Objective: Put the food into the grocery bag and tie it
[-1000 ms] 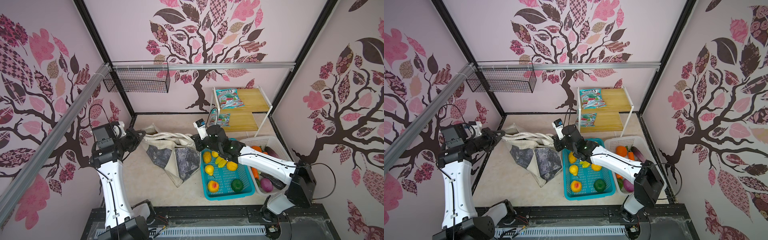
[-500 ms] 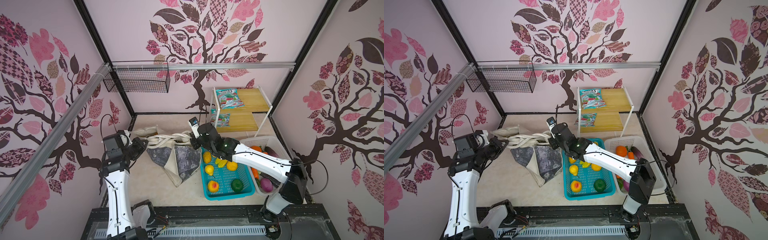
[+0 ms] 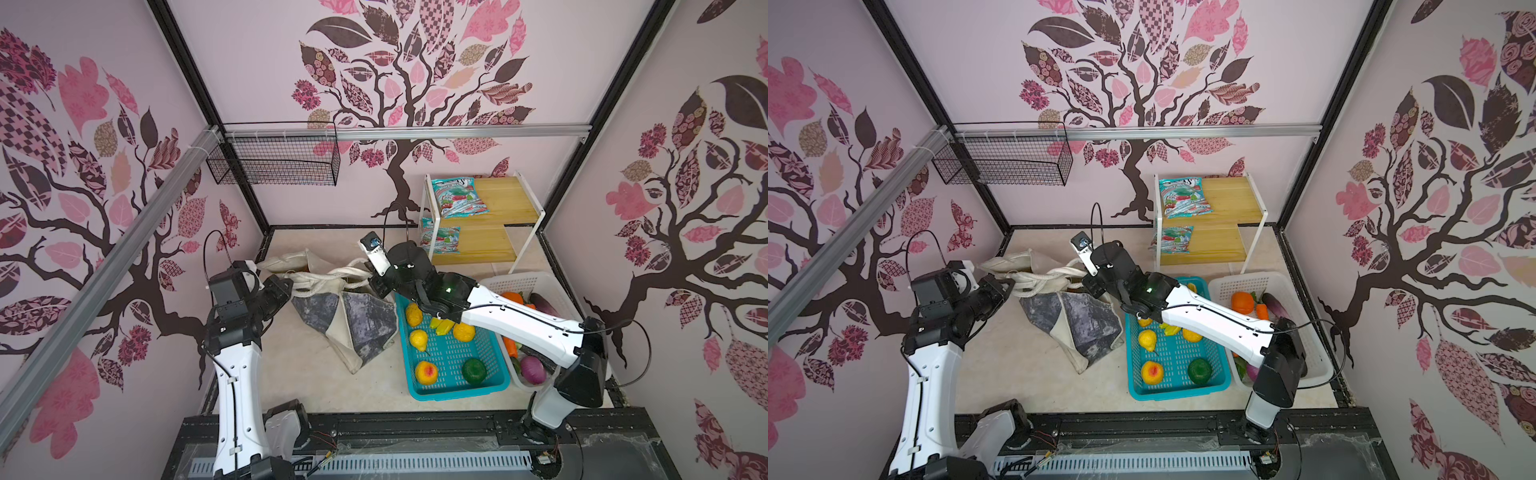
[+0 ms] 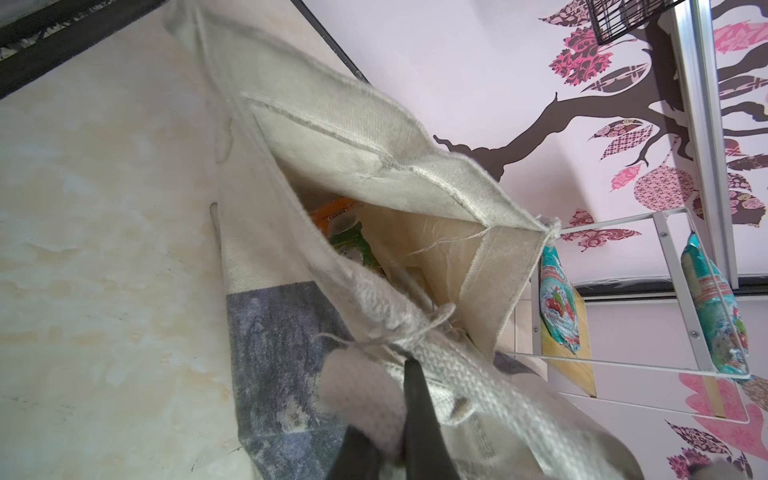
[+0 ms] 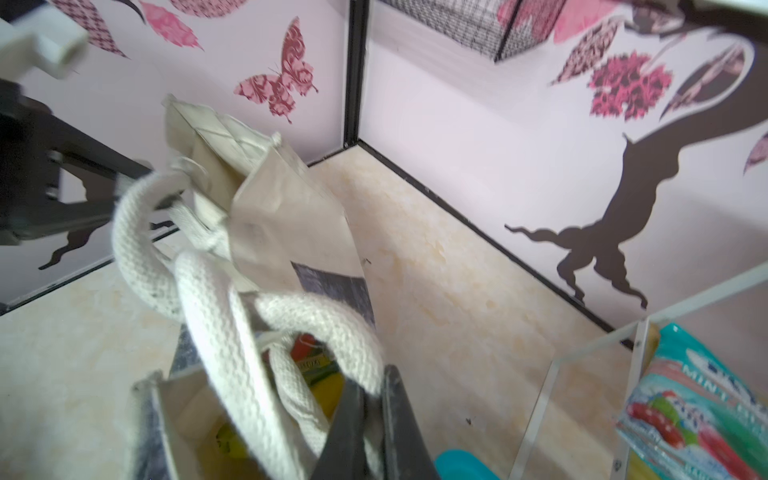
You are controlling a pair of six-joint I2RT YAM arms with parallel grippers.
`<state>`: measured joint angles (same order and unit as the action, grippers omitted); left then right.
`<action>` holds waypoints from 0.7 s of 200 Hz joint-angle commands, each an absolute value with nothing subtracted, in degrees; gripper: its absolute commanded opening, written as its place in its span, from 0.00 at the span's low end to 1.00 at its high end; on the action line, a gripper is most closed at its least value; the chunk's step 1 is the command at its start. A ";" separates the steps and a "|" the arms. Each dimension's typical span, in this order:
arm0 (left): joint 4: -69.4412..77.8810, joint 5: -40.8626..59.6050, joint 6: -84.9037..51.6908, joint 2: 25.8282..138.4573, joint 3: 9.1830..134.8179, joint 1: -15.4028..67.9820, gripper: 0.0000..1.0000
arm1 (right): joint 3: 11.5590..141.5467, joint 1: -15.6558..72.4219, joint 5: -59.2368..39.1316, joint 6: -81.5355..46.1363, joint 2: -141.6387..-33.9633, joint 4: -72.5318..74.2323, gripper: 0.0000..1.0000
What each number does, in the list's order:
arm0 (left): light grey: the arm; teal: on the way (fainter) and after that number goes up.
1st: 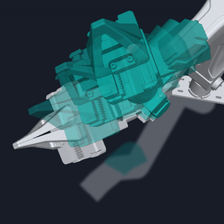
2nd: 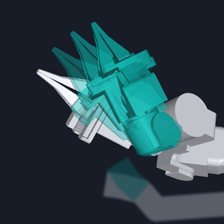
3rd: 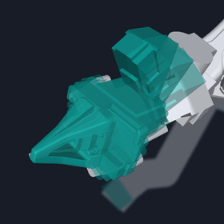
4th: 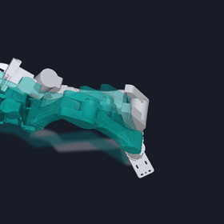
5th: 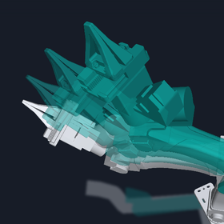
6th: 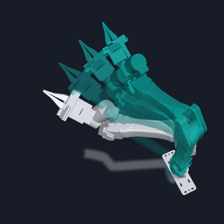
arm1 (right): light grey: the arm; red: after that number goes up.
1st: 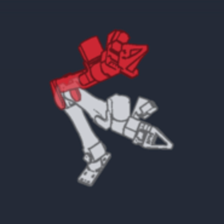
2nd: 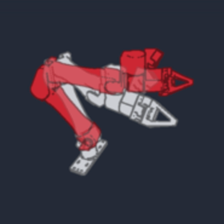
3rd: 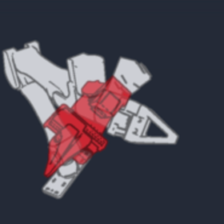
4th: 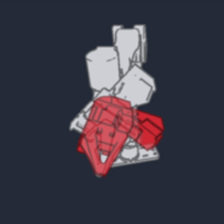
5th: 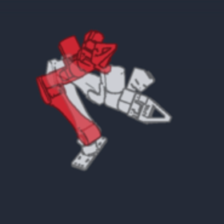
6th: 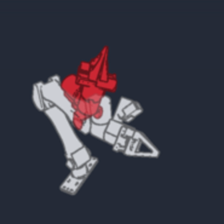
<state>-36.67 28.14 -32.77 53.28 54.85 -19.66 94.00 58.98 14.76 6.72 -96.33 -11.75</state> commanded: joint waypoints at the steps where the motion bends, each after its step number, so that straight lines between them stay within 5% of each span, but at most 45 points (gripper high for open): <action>1: -36.29 29.02 -31.79 52.60 55.74 -18.82 0.00 | 98.47 60.46 12.57 11.77 -98.01 -9.95 0.00; 61: -37.79 22.41 -31.41 52.61 56.75 -20.13 0.00 | 102.72 60.29 19.98 15.44 -99.95 -12.94 0.00; 140: -38.73 22.70 -32.59 53.18 59.23 -29.24 0.00 | 87.99 50.06 24.74 12.25 -88.84 -11.36 0.00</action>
<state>-38.85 28.99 -33.36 53.65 57.32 -27.53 89.82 53.82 15.84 10.61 -96.09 -12.36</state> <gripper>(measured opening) 0.070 0.085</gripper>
